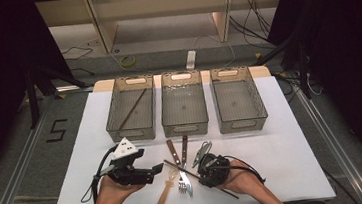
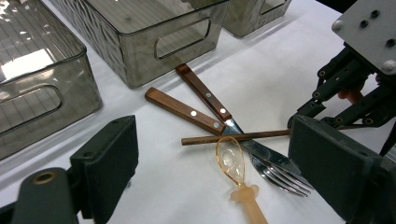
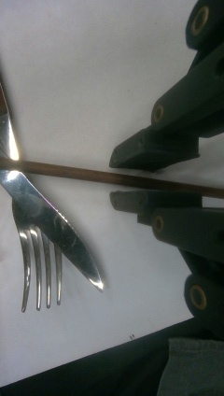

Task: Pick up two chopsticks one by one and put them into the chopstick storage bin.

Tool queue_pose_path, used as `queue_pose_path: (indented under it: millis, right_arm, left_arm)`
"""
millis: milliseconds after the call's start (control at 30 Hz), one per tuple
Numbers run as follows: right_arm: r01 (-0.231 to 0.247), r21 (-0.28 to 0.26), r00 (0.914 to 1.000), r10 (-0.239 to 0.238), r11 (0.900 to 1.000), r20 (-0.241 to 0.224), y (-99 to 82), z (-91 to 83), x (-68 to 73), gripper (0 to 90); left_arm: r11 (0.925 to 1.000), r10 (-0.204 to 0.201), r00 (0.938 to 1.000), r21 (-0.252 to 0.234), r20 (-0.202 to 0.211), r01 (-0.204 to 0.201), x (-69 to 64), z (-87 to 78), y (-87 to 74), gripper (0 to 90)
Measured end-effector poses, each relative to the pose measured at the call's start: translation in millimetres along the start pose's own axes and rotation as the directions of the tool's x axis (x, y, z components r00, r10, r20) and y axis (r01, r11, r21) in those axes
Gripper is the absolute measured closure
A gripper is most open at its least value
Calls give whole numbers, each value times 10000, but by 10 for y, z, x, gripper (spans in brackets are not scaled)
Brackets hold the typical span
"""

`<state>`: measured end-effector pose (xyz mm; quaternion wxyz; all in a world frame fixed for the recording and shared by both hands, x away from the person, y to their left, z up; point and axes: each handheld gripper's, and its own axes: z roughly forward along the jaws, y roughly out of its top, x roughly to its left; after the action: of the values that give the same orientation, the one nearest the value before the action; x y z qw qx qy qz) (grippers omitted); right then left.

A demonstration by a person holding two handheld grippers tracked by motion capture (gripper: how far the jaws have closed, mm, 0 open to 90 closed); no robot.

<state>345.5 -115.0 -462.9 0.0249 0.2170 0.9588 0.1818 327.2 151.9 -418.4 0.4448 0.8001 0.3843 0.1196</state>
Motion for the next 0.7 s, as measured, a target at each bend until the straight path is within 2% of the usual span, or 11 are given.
queue_pose_path:
  millis: [167,333,400,533,700]
  right_arm:
    - [257,48,9996,-258,9997,128,16,10,-3,801]
    - [-90,89,9999,89,9999,115,30,8,-7,842]
    - [43,33,9998,-44,10000,212,28,11,-16,854]
    - [-19,-40,9996,21,10000,299,24,-11,-28,858]
    - [-58,-607,9988,88,9981,485,-5,-117,-111,859]
  left_arm:
    - [10000,59,10000,34,-31,-59,-4,5,-1,156]
    - [10000,91,10000,36,-29,-90,-6,4,1,156]
    - [9999,109,9999,44,-32,-108,-5,3,1,156]
    - [9999,145,9999,37,-39,-145,-4,-2,1,156]
    - [9999,171,9998,-14,-49,-171,-1,-8,2,157]
